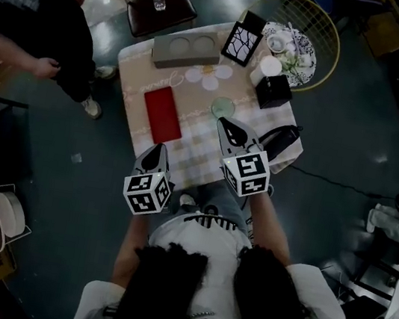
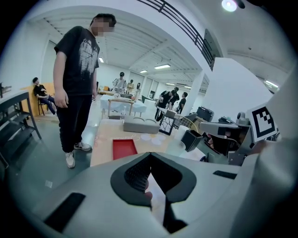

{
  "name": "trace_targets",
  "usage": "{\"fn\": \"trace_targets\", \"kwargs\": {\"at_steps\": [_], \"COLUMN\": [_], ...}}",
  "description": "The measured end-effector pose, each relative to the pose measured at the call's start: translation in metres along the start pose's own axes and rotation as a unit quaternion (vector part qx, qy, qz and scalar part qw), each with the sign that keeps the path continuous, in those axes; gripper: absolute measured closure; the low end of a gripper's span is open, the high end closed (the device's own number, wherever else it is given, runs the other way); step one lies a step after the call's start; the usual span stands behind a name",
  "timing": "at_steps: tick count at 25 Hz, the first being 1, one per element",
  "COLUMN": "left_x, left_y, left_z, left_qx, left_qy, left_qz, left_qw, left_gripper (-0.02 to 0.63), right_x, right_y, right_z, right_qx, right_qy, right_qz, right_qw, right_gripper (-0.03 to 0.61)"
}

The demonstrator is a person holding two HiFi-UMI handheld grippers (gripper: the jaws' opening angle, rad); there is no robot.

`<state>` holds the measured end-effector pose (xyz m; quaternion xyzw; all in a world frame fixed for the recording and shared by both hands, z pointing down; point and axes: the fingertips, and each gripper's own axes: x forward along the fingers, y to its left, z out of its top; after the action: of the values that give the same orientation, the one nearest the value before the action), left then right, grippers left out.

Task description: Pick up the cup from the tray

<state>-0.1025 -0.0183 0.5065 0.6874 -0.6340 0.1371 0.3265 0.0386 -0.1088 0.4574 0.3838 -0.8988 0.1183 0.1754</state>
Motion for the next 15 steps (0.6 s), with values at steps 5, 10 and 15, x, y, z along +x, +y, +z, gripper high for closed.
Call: {"fn": "trace_targets", "kwargs": {"at_steps": [5,10,15], "left_x": [-0.007,-0.014,-0.016], "left_y": [-0.003,-0.002,0.002], "left_z": [0.0,0.002,-0.001], "left_qx": [-0.002,-0.004,-0.012], "left_qy": [-0.007,-0.015,-0.019], "left_qz": [-0.003,-0.002,0.003], "left_qw": [1.0,0.9999,0.9997], "left_gripper": [0.607,0.607,0.607], "right_x": [-0.007,-0.011,-0.015], "right_y": [0.009,0.014,0.014], "right_z": [-0.001,-0.002,-0.004], "right_qx": [-0.004,-0.003,-0.005], "right_qy": [0.003,0.004,0.005], "right_qz": [0.0,0.001,-0.003], "right_qw": [1.0,1.0,1.0], "right_gripper": [0.574,0.574,0.574]}}
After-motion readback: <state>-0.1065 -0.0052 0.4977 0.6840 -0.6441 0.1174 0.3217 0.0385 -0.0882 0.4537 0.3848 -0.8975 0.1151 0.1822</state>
